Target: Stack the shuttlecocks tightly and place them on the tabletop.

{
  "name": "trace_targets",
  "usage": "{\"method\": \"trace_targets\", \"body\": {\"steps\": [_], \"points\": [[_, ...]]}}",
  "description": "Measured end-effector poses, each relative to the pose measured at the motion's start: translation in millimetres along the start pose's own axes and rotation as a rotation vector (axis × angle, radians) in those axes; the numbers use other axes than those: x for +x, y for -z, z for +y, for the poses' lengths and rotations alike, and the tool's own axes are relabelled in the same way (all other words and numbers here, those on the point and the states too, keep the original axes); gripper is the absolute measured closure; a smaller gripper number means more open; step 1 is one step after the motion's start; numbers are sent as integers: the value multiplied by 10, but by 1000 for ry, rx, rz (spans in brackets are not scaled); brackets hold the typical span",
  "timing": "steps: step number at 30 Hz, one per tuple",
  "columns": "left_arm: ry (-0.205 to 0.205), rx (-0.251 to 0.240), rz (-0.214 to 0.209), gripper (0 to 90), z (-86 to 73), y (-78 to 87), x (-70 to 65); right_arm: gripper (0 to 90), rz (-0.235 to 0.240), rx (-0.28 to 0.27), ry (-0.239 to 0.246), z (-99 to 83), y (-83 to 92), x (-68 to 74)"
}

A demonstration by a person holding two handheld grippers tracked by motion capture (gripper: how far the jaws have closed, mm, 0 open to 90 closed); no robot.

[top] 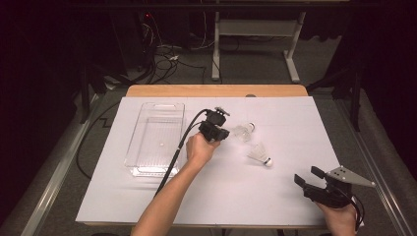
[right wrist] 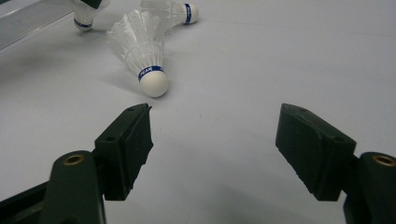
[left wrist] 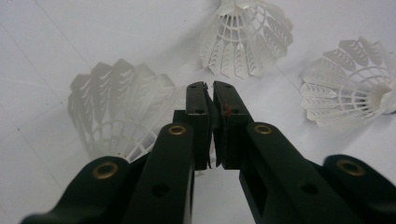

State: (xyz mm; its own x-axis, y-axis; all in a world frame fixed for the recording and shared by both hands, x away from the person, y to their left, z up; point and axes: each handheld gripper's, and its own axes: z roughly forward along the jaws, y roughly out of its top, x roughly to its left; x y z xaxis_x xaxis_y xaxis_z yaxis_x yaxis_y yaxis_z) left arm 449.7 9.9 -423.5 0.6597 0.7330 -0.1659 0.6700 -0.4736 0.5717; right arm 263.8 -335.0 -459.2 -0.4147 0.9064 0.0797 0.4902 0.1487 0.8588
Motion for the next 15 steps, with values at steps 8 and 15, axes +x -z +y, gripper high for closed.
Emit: {"method": "trace_targets", "body": {"steps": [8, 15], "points": [[-8, 9, -9, 858, 8, -55, -31, 274, 1, 0, 0, 0, -1, -3], [-15, 17, -11, 857, 9, -97, -55, 274, 1, -2, 0, -1, -2, -5]]}}
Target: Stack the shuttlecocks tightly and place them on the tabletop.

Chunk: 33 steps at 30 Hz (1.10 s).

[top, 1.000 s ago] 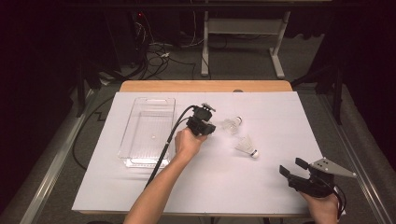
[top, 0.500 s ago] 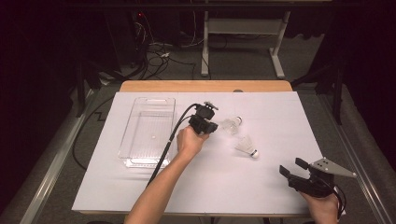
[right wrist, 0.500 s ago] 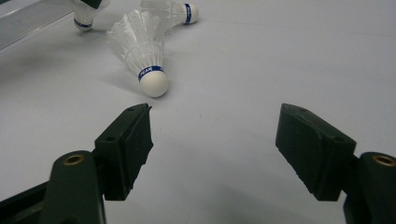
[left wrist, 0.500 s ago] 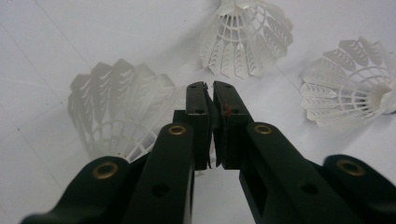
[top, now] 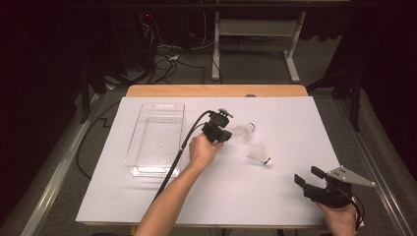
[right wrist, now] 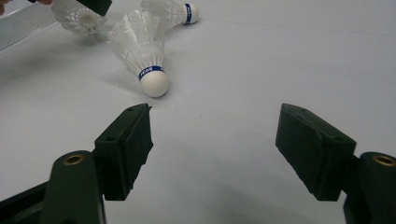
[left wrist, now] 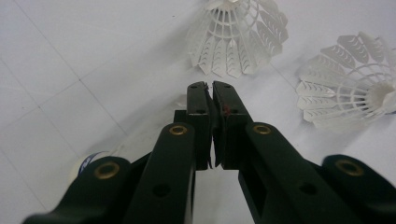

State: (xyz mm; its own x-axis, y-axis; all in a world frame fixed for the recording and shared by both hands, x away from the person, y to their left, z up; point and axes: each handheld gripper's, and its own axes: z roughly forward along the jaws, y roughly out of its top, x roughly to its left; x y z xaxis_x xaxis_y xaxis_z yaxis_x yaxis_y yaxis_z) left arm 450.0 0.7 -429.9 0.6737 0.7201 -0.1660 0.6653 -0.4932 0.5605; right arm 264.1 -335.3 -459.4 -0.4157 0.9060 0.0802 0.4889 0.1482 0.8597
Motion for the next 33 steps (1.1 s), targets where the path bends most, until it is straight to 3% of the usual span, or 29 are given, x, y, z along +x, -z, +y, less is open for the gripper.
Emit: {"method": "trace_targets", "body": {"steps": [14, 33], "points": [[4, 11, -12, 849, 6, -100, -44, 274, 4, 0, -2, -1, 0, -1], [-13, -16, -38, 806, 12, -64, -117, 273, 5, 1, -4, 0, -3, 1]]}}
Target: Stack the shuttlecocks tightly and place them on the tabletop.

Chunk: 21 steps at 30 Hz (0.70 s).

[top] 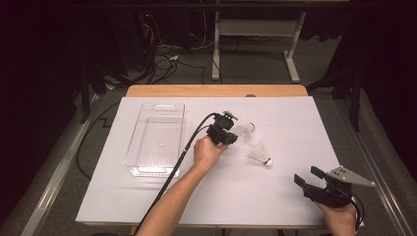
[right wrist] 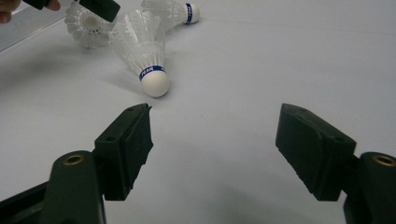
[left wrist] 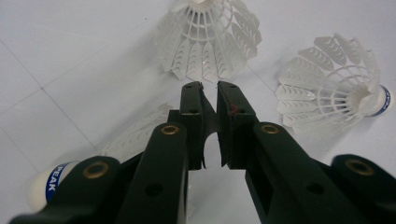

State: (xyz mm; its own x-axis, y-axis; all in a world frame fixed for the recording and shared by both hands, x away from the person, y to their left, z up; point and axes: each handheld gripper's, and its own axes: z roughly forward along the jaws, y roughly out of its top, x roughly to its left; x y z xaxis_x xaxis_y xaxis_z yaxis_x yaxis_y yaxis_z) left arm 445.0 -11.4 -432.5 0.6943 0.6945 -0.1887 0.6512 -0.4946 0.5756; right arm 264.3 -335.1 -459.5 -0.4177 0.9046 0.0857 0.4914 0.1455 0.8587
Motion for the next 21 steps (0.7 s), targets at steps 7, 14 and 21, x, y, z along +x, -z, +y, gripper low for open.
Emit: {"method": "trace_targets", "body": {"steps": [7, 14, 21], "points": [[-7, 0, -1, 758, -3, 19, -13, 274, -2, 0, 1, 0, 0, 3], [-10, 2, -2, 744, -7, 15, -12, 273, -1, 0, 2, 0, 0, 1], [-14, 3, -4, 726, -10, 21, -19, 273, -1, 0, 1, 0, 2, 5]]}}
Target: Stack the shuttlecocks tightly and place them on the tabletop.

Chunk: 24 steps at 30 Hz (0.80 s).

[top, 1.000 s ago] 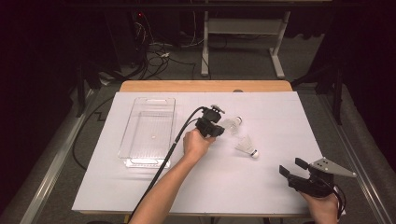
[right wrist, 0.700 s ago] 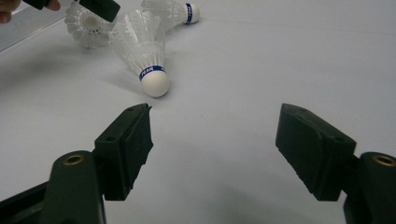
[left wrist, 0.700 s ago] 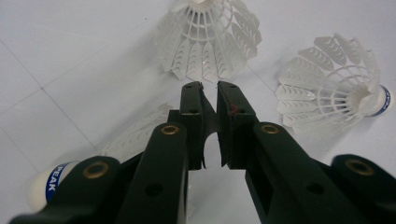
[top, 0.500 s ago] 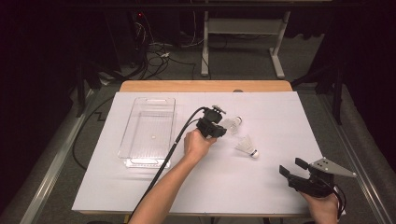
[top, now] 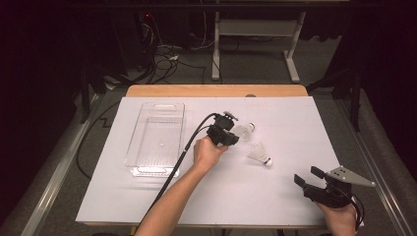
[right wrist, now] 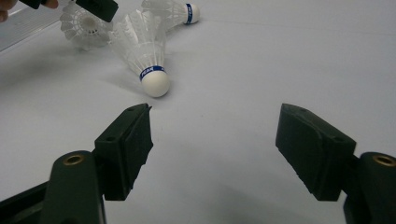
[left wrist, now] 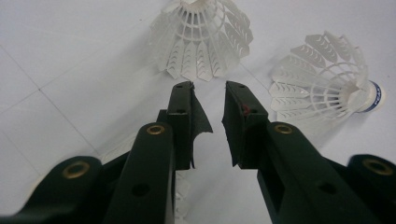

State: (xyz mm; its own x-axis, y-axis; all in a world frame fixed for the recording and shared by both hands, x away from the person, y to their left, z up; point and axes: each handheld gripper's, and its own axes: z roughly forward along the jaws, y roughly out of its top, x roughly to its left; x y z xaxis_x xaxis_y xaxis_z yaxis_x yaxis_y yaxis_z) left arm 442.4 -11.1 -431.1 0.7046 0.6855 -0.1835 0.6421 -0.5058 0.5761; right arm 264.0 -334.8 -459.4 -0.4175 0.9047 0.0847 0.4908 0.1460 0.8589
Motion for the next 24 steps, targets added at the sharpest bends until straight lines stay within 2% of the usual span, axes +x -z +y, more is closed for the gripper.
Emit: {"method": "trace_targets", "body": {"steps": [24], "points": [[-29, -24, -32, 631, -8, 110, -83, 273, -1, 1, 1, 0, 1, 2]]}}
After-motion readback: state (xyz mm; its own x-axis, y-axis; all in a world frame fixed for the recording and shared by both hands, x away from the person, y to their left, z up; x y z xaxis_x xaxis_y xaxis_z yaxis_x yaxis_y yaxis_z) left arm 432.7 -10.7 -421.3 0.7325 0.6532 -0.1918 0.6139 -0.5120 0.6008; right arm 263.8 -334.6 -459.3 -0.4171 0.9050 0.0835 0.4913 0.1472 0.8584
